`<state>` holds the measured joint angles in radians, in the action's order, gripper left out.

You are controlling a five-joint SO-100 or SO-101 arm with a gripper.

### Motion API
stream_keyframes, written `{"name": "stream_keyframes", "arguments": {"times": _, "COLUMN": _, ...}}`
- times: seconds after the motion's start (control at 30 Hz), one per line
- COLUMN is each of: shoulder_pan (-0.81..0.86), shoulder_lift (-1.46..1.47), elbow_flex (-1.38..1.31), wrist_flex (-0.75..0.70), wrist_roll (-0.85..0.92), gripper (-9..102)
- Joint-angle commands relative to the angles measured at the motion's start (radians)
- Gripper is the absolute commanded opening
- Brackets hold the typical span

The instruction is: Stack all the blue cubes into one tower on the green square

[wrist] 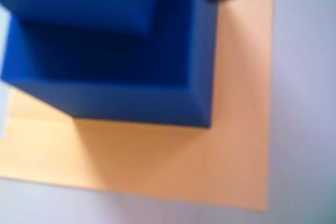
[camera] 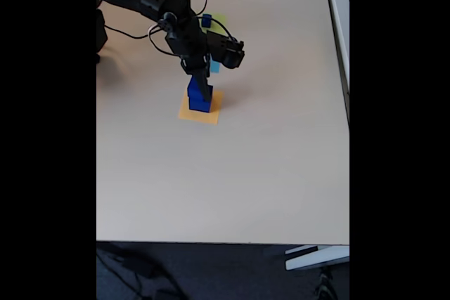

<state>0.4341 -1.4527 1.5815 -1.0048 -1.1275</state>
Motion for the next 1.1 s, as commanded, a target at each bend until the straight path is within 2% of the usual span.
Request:
{"name": "stream_keyframes", "arguments": {"times": 0.0, "shoulder_pan": 0.009, "shoulder_lift": -0.067, "elbow_flex": -0.064, "wrist_flex": -0.002, "wrist_roll": -0.003, "gripper": 40}}
{"name": "stream_keyframes", "arguments": {"times": 0.5, "shoulder_pan": 0.029, "shoulder_lift": -0.069, "elbow_flex": -0.074, "wrist_flex": -0.089, "wrist_roll": -0.077, "gripper": 39}}
{"name": "stream_keyframes", "arguments": {"times": 0.77, "shoulder_pan": 0.023, "shoulder_lift": -0.067, "elbow_flex": -0.069, "wrist_flex": -0.083, "wrist_roll": -0.077, "gripper": 26}}
{"name": "stream_keyframes", "arguments": {"times": 1.07, "shoulder_pan": 0.028, "shoulder_lift": -0.072, "elbow_flex": -0.063, "wrist_flex": -0.071, "wrist_roll": -0.063, "gripper": 21}}
